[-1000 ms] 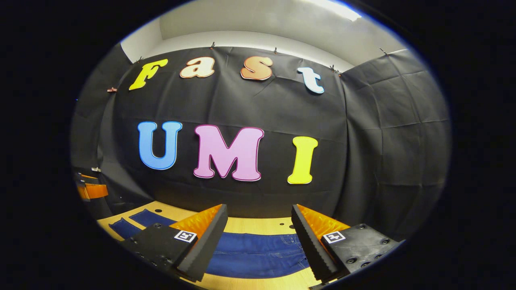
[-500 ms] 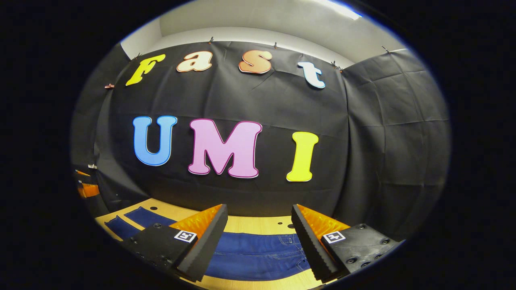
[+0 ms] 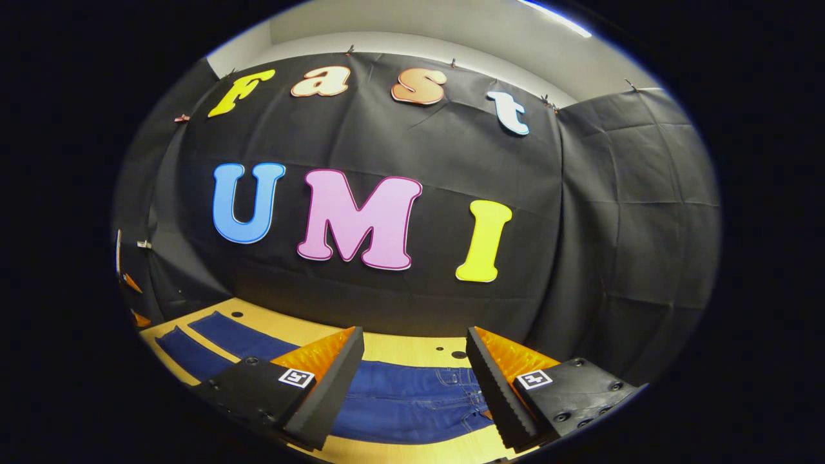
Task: Grasp the waist and the cuffs of the jeans and fold them to make the two legs overlap; first hold the waist and fold one-third of the jeans toward the cuffs, then hold the cuffs and fold the remaining one-third in the same direction to finish folding.
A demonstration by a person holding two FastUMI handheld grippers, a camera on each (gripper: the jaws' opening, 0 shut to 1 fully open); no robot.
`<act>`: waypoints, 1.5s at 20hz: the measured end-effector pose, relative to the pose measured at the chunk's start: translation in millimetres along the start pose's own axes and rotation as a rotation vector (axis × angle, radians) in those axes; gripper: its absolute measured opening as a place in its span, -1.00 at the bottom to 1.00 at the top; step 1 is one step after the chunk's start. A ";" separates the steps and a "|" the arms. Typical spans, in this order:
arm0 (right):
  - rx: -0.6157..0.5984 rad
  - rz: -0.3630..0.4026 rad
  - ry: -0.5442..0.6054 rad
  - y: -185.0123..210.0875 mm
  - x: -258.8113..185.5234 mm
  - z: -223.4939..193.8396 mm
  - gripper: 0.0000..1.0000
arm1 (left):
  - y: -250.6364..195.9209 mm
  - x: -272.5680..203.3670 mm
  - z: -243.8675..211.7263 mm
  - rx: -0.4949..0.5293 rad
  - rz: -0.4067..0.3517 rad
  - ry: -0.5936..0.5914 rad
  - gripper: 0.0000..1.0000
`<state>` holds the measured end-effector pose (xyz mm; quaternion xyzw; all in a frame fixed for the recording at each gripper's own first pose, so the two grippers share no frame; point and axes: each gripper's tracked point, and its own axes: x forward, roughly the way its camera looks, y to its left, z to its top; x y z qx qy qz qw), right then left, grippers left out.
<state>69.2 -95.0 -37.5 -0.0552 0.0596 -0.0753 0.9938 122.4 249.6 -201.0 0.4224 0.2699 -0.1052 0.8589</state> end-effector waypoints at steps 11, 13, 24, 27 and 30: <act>-0.127 -0.030 0.067 -5.7 10.3 -29.0 0.93 | -32.2 65.7 -114.8 0.480 -0.215 0.201 0.94; -0.144 -0.039 0.079 -11.4 11.1 -37.8 0.92 | -33.7 74.4 -107.2 0.486 -0.219 0.184 0.87; -0.404 -0.015 0.149 -61.5 56.4 -106.4 0.93 | -37.3 124.6 -84.3 0.461 -0.298 0.265 -0.65; -0.610 0.108 0.161 -72.6 70.0 -131.9 0.93 | -36.7 127.5 -82.4 0.421 -0.297 0.275 -0.79; -0.819 0.258 0.224 -94.5 73.9 -175.2 0.93 | -37.3 127.2 -82.2 0.392 -0.300 0.288 -0.88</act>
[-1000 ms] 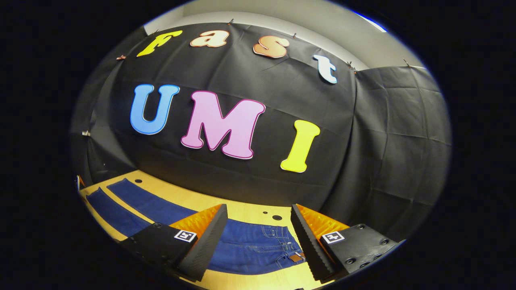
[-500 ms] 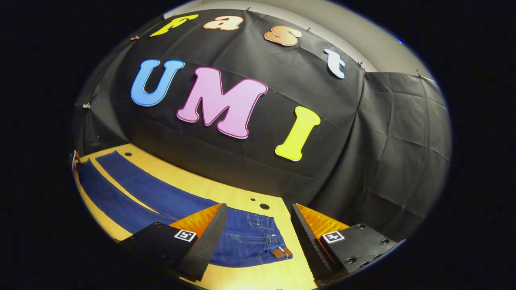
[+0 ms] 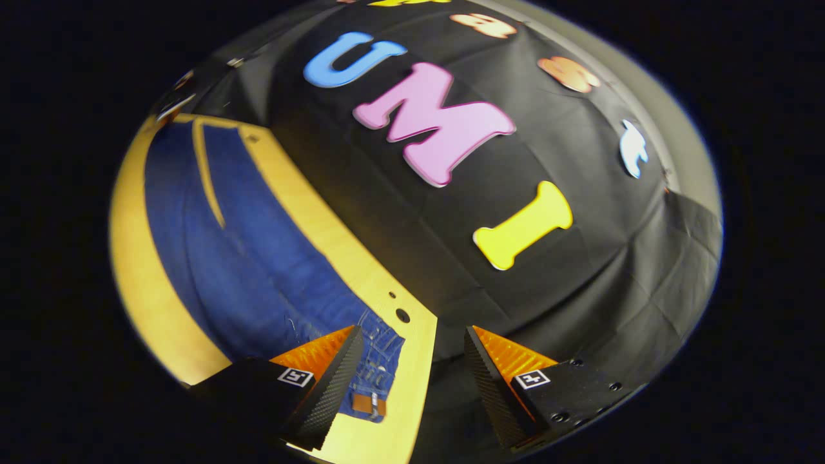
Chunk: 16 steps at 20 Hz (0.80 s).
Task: Grasp the waist and the cuffs of the jeans and fold them to make the two legs overlap; first hold the waist and fold one-third of the jeans toward the cuffs, then hold the cuffs and fold the remaining one-third in the same direction to finish folding.
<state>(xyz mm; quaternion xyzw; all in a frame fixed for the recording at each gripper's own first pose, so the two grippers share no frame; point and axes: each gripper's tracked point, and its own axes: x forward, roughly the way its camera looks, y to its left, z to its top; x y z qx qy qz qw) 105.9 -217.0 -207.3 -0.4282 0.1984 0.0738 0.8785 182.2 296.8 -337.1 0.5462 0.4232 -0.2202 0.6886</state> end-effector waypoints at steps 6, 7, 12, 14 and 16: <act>-0.241 0.260 0.182 41.2 5.3 -115.0 0.92 | -0.1 0.5 0.5 0.008 -0.004 0.045 -0.88; -0.296 0.296 0.205 49.6 4.8 -133.3 0.92 | -0.4 0.4 0.7 0.010 -0.003 0.052 -0.88; -0.460 0.379 0.278 73.9 20.6 -184.8 0.92 | -1.0 -1.3 1.0 0.008 0.012 0.078 -0.88; -0.548 0.421 0.261 89.7 27.8 -192.2 0.92 | -0.5 -1.3 1.4 0.006 0.016 0.087 -0.88; -0.674 0.395 0.185 90.7 39.4 -178.5 0.89 | -0.7 -1.3 2.0 0.015 0.012 0.091 -0.88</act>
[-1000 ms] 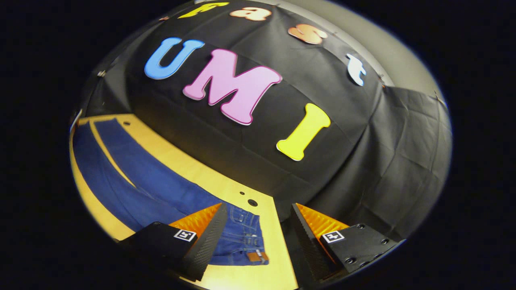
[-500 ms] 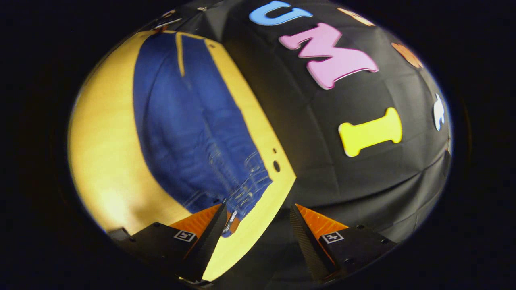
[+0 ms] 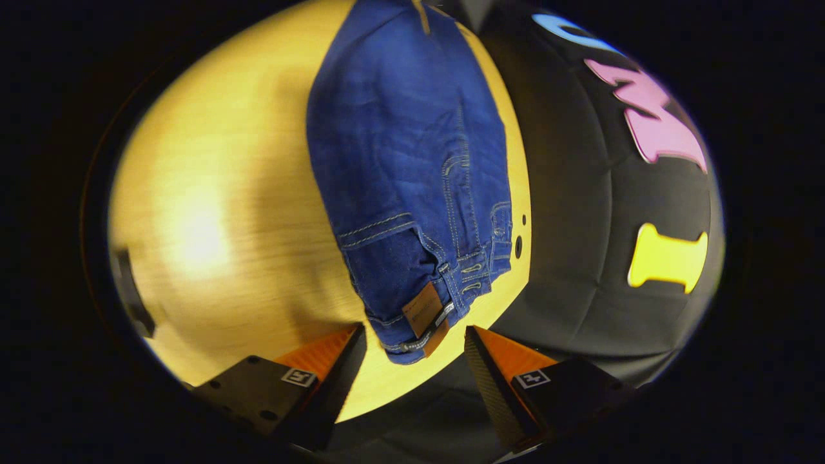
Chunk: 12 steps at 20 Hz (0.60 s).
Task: Grasp the waist and the cuffs of the jeans and fold them to make the two legs overlap; first hold the waist and fold one-third of the jeans toward the cuffs, then hold the cuffs and fold the remaining one-third in the same direction to finish folding.
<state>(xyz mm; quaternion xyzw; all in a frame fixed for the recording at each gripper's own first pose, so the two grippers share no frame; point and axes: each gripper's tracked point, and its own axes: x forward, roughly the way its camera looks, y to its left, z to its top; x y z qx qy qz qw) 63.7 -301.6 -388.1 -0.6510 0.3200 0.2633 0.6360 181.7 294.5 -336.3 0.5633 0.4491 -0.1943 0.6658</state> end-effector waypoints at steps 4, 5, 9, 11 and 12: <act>-0.039 -0.018 -0.025 -3.7 24.7 5.0 0.80 | 0.4 0.2 0.4 -0.004 0.003 0.008 -0.88; -0.012 0.006 -0.015 -0.3 29.8 4.3 0.55 | 0.8 0.2 1.3 -0.005 0.006 0.008 -0.88; 0.042 0.046 0.001 2.1 39.2 4.6 -0.45 | 0.7 -0.5 1.3 -0.017 0.015 0.014 -0.89; 0.084 0.114 -0.010 5.5 34.9 5.8 -0.67 | 1.1 -0.3 2.1 -0.019 0.024 0.019 -0.89; 0.093 0.150 -0.017 6.8 38.4 6.8 -0.67 | 0.5 -0.4 1.2 -0.020 0.026 0.022 -0.88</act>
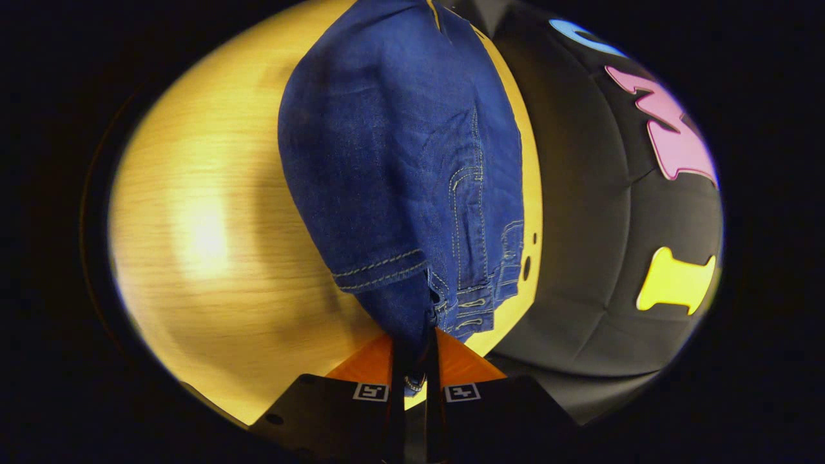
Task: Grasp the waist and the cuffs of the jeans and fold them to make the two legs overlap; first hold the waist and fold one-third of the jeans toward the cuffs, then hold the cuffs and fold the remaining one-third in the same direction to finish folding.
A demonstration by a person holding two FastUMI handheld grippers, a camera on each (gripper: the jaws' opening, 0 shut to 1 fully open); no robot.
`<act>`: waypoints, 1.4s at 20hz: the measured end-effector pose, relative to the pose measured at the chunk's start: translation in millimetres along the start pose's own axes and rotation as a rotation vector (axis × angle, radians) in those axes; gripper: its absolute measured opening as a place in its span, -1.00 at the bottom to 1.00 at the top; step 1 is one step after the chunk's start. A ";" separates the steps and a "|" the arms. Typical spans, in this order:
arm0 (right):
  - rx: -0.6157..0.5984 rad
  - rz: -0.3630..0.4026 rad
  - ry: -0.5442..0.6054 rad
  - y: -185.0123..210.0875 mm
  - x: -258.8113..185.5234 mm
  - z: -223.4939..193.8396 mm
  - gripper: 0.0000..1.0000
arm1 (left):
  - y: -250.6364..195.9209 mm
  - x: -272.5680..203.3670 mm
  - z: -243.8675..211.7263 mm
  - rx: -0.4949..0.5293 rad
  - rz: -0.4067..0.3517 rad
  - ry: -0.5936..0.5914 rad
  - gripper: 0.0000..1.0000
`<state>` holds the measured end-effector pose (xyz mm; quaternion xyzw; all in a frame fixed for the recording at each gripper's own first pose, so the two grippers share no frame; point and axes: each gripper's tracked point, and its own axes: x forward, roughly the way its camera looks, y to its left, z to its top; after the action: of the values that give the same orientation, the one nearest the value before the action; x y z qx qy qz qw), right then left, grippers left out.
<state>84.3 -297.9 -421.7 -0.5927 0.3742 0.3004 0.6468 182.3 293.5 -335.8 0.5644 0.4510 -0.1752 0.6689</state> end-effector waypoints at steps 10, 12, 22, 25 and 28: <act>-0.079 0.045 -0.041 -22.4 -27.5 6.2 -0.82 | -1.5 -11.1 16.6 -0.354 -0.230 -0.006 -0.89; -0.071 0.017 -0.054 -47.0 -44.7 11.5 -0.82 | 6.1 -21.7 28.0 -0.430 -0.339 -0.029 -0.89; 0.123 -0.090 -0.156 -220.9 -44.8 54.1 -0.83 | 184.6 -42.1 101.8 -0.905 -0.316 -0.052 -0.87; 0.327 -0.119 -0.153 -261.3 -24.6 58.7 -0.83 | 230.2 -44.0 129.6 -0.947 -0.285 -0.061 -0.89; 0.432 -0.166 -0.132 -295.4 5.3 52.8 -0.82 | 257.3 -13.3 164.6 -0.996 -0.289 -0.080 -0.89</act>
<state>339.8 -280.3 -265.2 -0.4483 0.3366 0.1975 0.8042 433.4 217.1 -178.7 0.1025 0.5271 -0.0515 0.8420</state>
